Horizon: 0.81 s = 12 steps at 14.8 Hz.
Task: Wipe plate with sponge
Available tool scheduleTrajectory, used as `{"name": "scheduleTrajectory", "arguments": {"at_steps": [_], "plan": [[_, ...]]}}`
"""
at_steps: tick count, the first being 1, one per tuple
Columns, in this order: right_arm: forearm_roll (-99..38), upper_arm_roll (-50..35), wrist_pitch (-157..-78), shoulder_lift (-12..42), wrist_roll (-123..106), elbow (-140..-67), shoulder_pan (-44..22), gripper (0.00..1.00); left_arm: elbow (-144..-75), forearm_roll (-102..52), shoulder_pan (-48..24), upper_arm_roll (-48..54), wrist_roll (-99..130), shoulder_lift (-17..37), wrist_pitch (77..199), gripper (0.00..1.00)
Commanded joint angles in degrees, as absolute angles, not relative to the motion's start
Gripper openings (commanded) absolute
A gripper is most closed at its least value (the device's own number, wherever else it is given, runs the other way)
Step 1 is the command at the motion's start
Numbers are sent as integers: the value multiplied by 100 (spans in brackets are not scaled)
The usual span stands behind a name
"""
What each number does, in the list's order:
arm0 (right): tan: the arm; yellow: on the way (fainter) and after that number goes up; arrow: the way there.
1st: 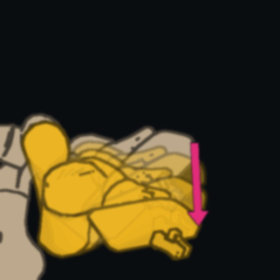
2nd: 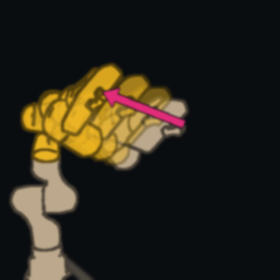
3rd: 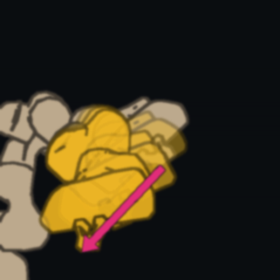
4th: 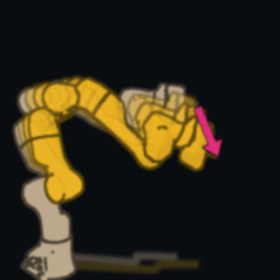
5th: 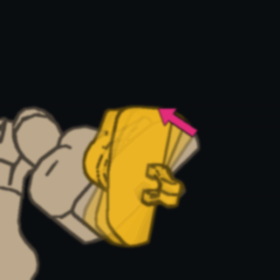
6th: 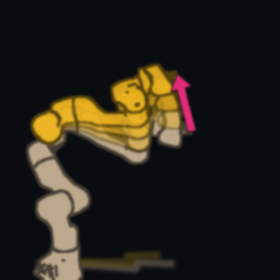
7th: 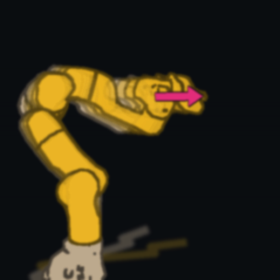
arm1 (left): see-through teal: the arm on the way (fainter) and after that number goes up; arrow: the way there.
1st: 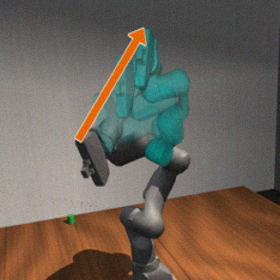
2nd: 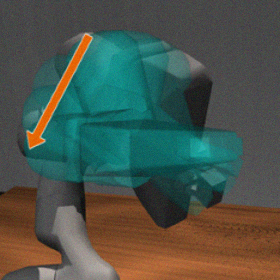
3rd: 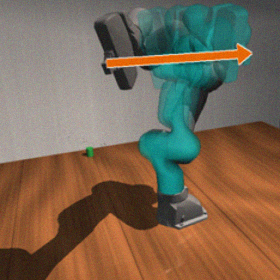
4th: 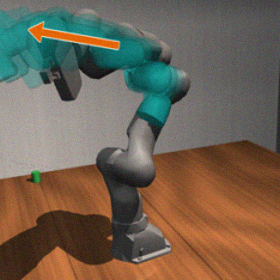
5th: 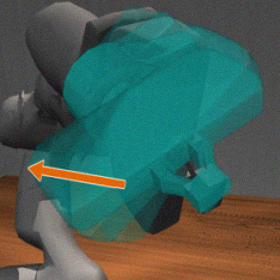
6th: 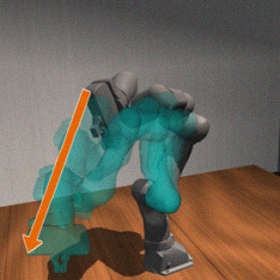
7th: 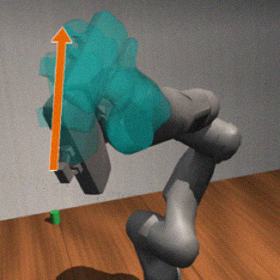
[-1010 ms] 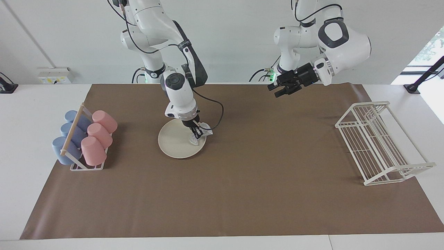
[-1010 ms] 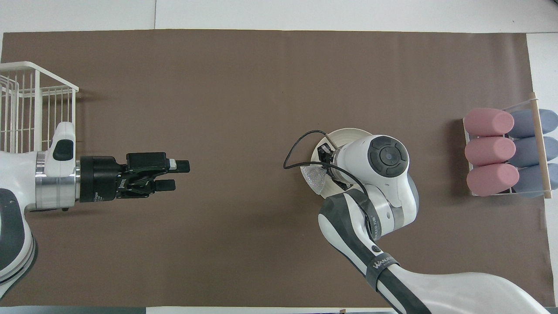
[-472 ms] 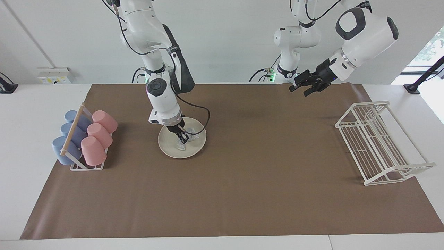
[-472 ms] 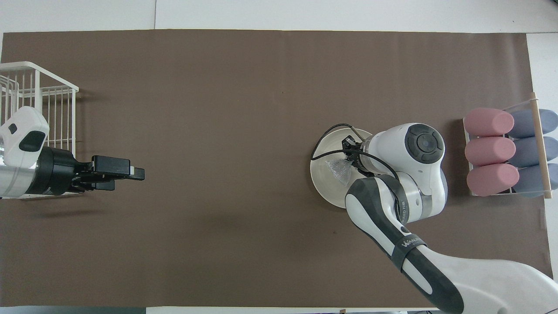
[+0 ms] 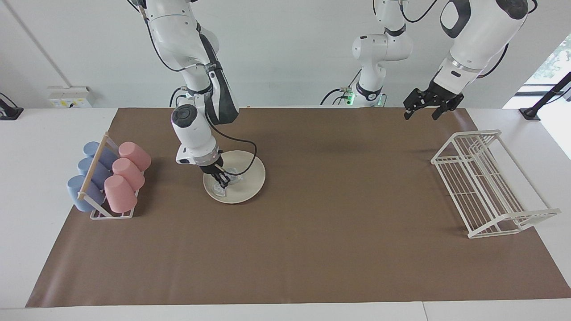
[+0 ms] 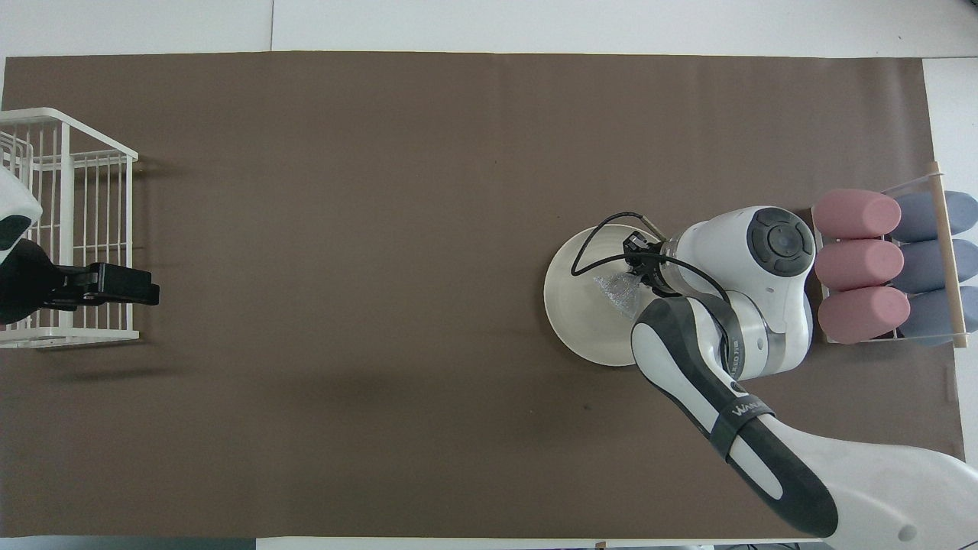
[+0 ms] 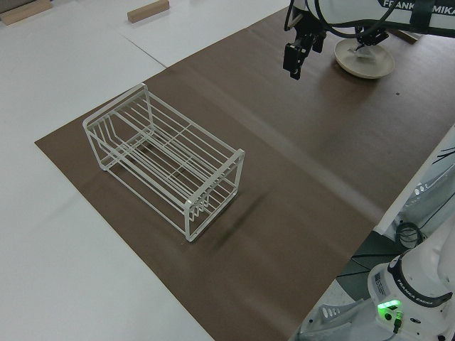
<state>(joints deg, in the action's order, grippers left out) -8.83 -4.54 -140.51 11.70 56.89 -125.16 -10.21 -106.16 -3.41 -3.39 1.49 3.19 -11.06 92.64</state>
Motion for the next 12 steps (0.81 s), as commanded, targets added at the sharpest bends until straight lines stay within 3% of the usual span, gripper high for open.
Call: {"name": "scheduleTrajectory", "arguments": {"at_steps": [1,4,6,12], "plan": [[-835,-519,-14080,1090,6299,-12665,-1255,0,-9610,17,-360,150,343,-669,8440,100],[-835,-527,-14098,1081,7292,-12656,-1765,0,-8870,53,-308,149,334,-282,7937,100],[-835,-527,-14098,1072,7593,-12656,-1968,0,-8798,18,-308,132,334,-202,7945,100],[-835,-510,-14089,1081,6323,-12665,-1382,0,-8982,-44,-351,141,413,-264,8077,100]]}}
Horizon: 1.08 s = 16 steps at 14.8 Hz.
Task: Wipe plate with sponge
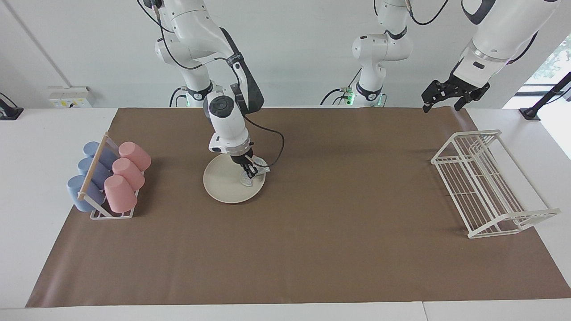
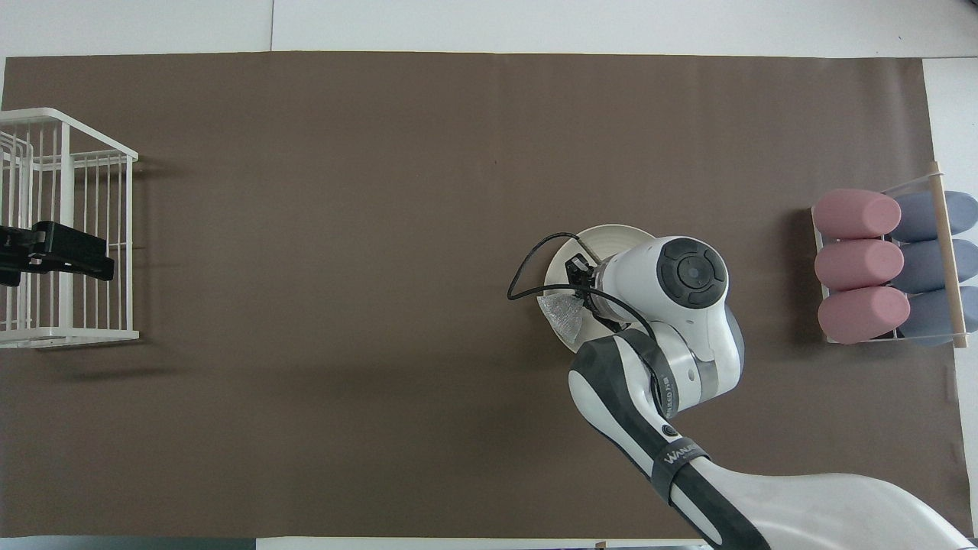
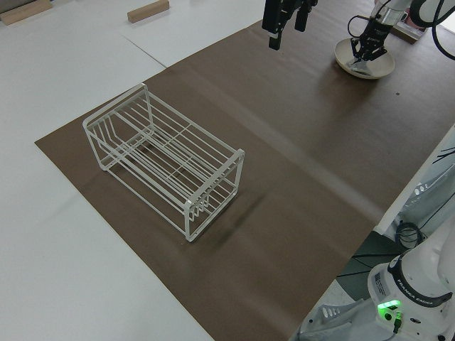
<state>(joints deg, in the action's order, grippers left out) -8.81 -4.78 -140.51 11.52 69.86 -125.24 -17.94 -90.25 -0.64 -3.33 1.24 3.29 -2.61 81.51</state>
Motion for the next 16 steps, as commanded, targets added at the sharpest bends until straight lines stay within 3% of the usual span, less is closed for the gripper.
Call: {"name": "scheduleTrajectory", "arguments": {"at_steps": [1,4,8,13,16], "plan": [[-835,-510,-14089,1090,5841,-12665,-1154,0,-9009,-44,-360,141,413,-272,8077,100],[-835,-510,-14098,1107,5029,-12665,-730,0,-9035,-44,-317,132,404,-281,8077,100],[-835,-518,-14089,1099,5220,-12674,-808,0,-9044,-44,-290,123,378,-325,8042,100],[-835,-519,-14106,1028,6887,-12788,-1729,0,-9053,-44,-290,123,378,-571,8007,100],[-835,-519,-14098,1020,7181,-12797,-1898,0,-9053,-44,-290,123,387,-895,7998,100]]}}
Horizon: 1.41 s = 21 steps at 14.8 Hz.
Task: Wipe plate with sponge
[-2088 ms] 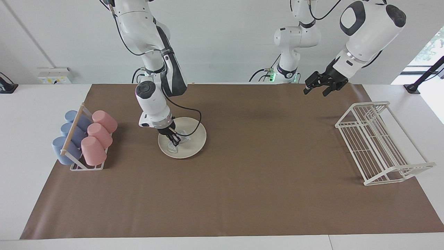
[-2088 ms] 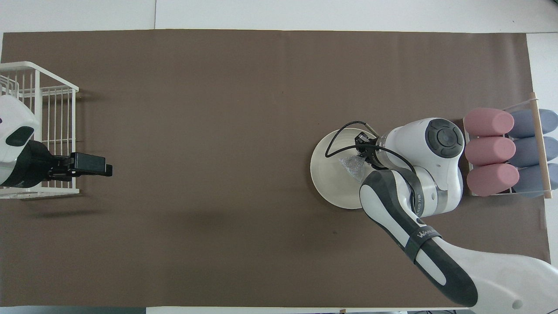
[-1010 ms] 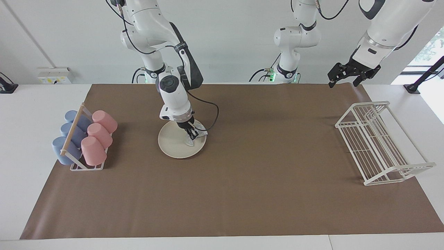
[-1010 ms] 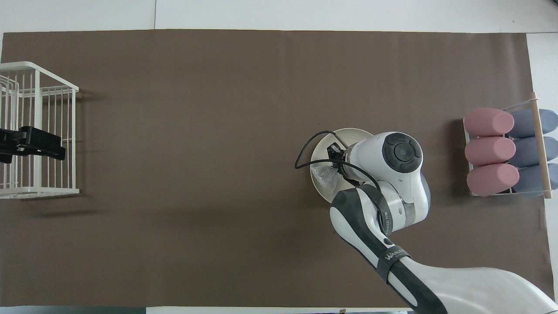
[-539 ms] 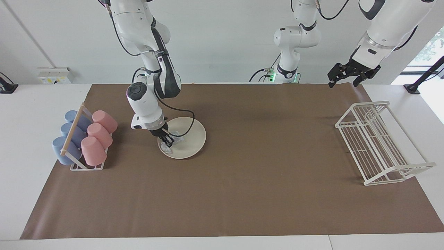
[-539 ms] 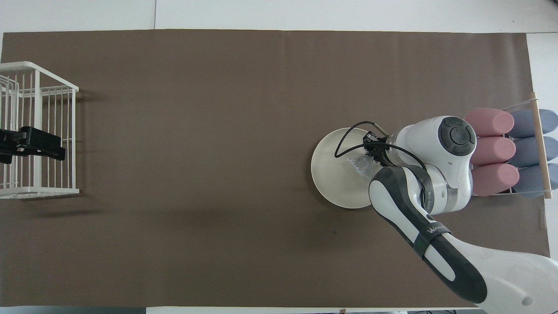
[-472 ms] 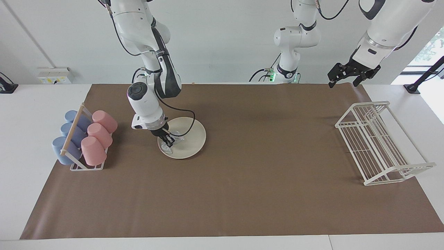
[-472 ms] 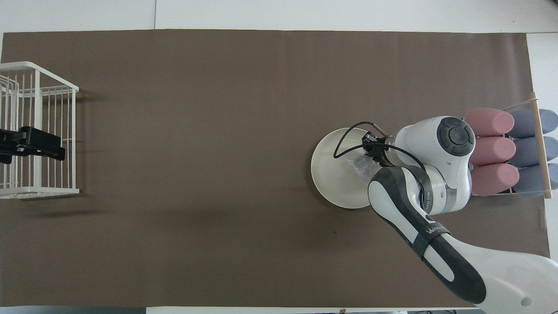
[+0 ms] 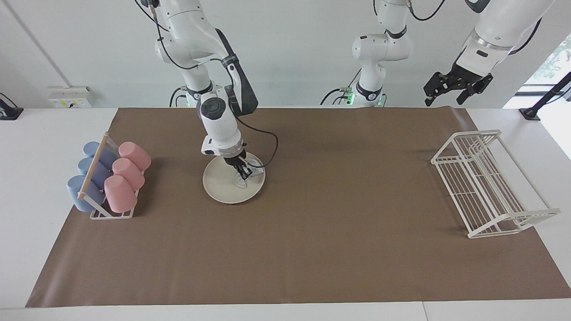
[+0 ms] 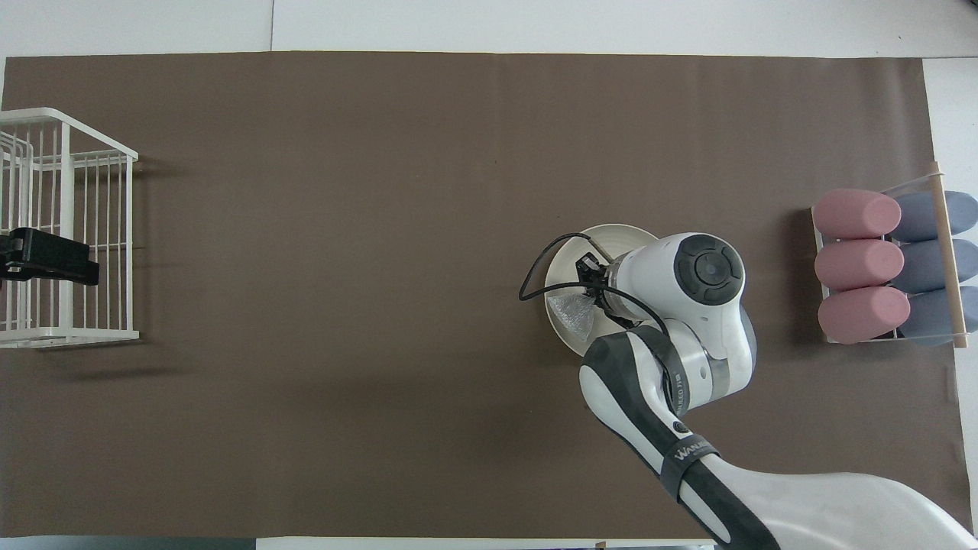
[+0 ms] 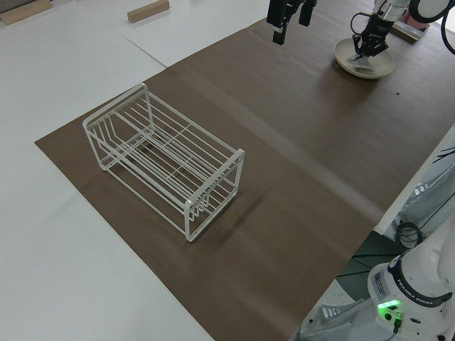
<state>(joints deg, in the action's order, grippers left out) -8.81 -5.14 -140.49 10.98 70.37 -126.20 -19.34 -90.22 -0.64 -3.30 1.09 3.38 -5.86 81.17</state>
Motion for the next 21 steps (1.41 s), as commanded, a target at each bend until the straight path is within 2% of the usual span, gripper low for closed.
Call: {"name": "scheduleTrajectory", "arguments": {"at_steps": [1,3,5,8,10,14,16,18,21], "plan": [[-835,-519,-14089,1020,7189,-12788,-1898,0,-9053,-44,-290,123,378,-1027,7998,100],[-844,-510,-13949,985,7311,-12718,-1881,0,-9053,-44,-290,123,378,-1160,7972,100],[-844,-510,-13424,836,7662,-12377,-1863,0,-9053,-44,-290,123,387,-1160,7911,100],[-835,-510,-12370,791,8487,-11394,-1890,0,-9053,-44,-299,114,387,-1169,7770,100],[-835,-518,-11972,835,9225,-10752,-1994,0,-9053,-44,-299,114,387,-1186,7743,100],[-678,-510,-11778,1177,10990,-9714,-2599,0,-9044,-44,-290,114,387,-1257,7743,100],[74,-510,-11673,1248,11652,-9458,-2969,0,-9044,-44,-299,114,387,-1283,7734,100],[352,-536,-11383,1292,11882,-9204,-3067,0,-9053,-44,-299,114,387,-1283,7700,100],[-42,-562,-11382,1441,12548,-8922,-3085,0,-9044,-44,-299,114,387,-1318,7305,100]]}}
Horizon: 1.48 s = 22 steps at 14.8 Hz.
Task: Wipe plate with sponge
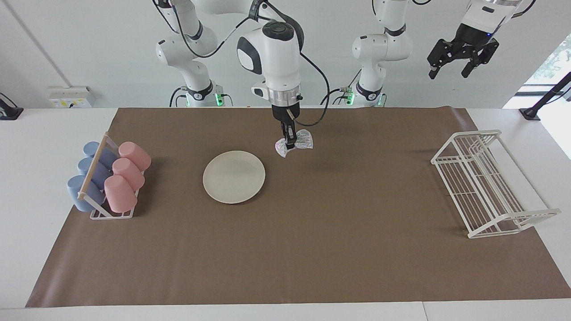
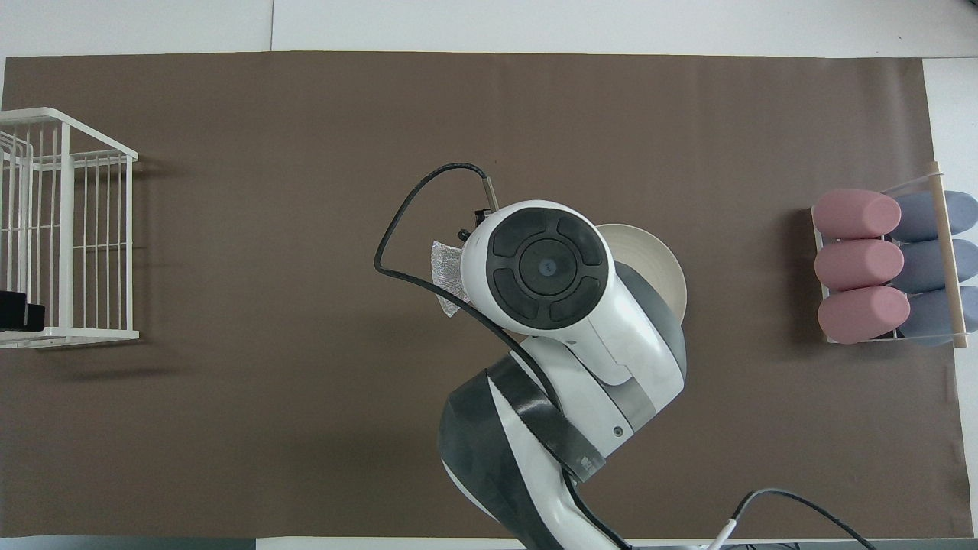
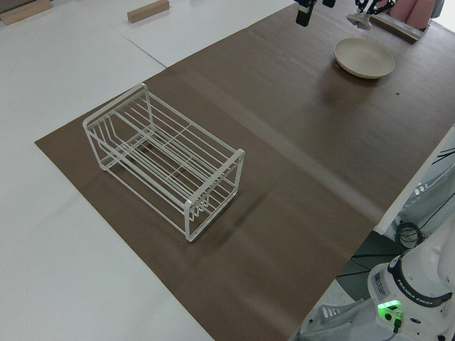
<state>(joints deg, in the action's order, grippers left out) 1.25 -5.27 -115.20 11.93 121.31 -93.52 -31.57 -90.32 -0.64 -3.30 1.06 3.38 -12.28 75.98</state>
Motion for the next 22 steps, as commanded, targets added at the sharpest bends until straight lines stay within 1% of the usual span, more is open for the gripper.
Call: {"name": "scheduleTrajectory", "arguments": {"at_steps": [1,3,5,6,8,11,12,14,16,17,19,22], "plan": [[-157,-562,-11399,1494,12794,-8764,-3146,0,-9027,-44,-299,106,387,-1327,7217,100],[-176,-562,-11373,1520,12884,-8702,-3304,0,-9096,-44,-343,123,422,-1458,7189,100],[-45,-554,-11251,1521,12885,-8719,-3357,0,-9411,-114,-299,106,378,-1599,7259,100],[104,-554,-11189,1521,12824,-8762,-3349,0,-9639,-515,-281,71,387,-1704,7303,100],[202,-554,-11145,1521,12692,-8806,-3331,0,-10297,-1455,-19,-26,404,-2002,7644,100],[202,-554,-11101,1503,12551,-8851,-3331,0,-11553,-2641,-9,-26,396,-2425,8505,100],[202,-562,-11092,1503,12542,-8859,-3322,0,-11819,-2959,-52,-18,404,-2434,8830,100],[202,-554,-11101,1494,12481,-8894,-3305,0,-12285,-3679,-166,-9,387,-2373,9463,100],[202,-554,-11101,1477,12454,-8921,-3313,0,-12812,-4347,-447,-18,221,-2338,10235,100],[202,-562,-11101,1477,12454,-8921,-3305,0,-12971,-4681,-674,-18,124,-2216,10639,100],[202,-562,-11109,1477,12454,-8930,-3305,0,-13025,-5314,-1149,-17,-25,-1830,11177,100],[202,-554,-11109,1477,12445,-8930,-3305,0,-13078,-6841,-1362,-18,-1191,-1206,11382,100]]}}
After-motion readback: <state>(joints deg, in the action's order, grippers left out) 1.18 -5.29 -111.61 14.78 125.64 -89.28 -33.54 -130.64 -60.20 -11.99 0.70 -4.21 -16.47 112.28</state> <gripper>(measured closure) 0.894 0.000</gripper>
